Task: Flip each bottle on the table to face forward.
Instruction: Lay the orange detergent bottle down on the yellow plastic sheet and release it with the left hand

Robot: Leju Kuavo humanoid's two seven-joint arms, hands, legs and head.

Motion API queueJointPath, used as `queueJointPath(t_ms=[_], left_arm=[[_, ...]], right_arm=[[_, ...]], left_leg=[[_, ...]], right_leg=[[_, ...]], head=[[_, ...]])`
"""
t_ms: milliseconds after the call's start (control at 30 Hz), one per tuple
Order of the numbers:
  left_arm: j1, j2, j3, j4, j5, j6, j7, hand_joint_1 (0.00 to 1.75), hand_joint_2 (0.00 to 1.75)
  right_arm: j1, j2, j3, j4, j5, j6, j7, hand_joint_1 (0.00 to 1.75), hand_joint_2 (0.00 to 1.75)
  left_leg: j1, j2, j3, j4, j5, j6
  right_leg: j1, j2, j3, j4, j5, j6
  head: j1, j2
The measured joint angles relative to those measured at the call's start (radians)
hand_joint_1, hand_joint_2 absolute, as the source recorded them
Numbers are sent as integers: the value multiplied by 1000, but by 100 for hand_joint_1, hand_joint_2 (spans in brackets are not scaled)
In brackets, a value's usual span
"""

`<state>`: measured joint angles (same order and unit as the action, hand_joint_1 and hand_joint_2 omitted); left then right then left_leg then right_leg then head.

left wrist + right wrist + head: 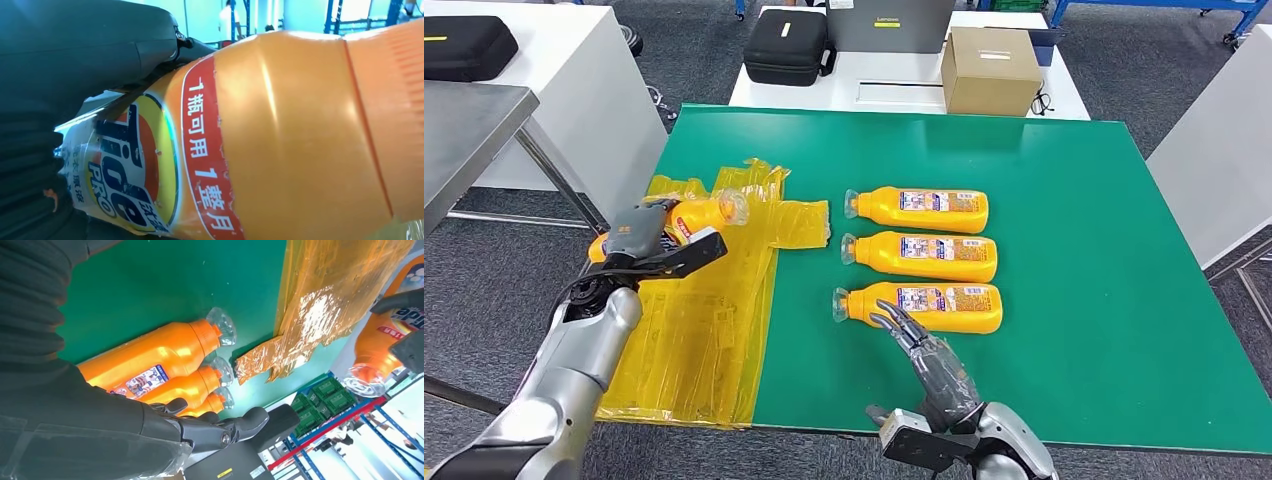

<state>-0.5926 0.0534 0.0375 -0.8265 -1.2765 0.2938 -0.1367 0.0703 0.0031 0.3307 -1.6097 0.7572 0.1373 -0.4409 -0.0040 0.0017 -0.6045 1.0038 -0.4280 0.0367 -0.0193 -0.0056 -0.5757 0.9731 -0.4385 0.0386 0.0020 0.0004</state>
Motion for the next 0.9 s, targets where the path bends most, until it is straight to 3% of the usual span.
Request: queueJointPath(t_ms=[33,333,567,700,900], left_arm=[[-12,2,-5,22,-1,7,-7,0,175],[-88,1,-33,141,14,84,-62,0,175],[-90,-8,-15,141,226,95,-226,0,175],[-49,-16,13,50,404,42,-312,0,175],[60,-20,16,-158,587,-56,-370,0,175]], right_arm=[[-1,0,3,2,-1,1,0,0,175],[-27,0,34,24,-7,8,2,0,175],[-43,0,39,40,-8,6,19,0,175],[-42,-1,44,47,-4,-3,27,0,175],[-42,-1,47,52,43,-45,51,0,175]], left_leg=[[0,0,0,0,0,0],[0,0,0,0,0,0],[0,0,0,0,0,0],[0,1,0,0,0,0],[0,0,0,0,0,0]], right_leg=[[0,0,0,0,0,0],[0,0,0,0,0,0],[0,0,0,0,0,0],[0,0,0,0,0,0],[0,1,0,0,0,0]], head=[[0,0],[0,0],[0,0],[0,0],[0,0]])
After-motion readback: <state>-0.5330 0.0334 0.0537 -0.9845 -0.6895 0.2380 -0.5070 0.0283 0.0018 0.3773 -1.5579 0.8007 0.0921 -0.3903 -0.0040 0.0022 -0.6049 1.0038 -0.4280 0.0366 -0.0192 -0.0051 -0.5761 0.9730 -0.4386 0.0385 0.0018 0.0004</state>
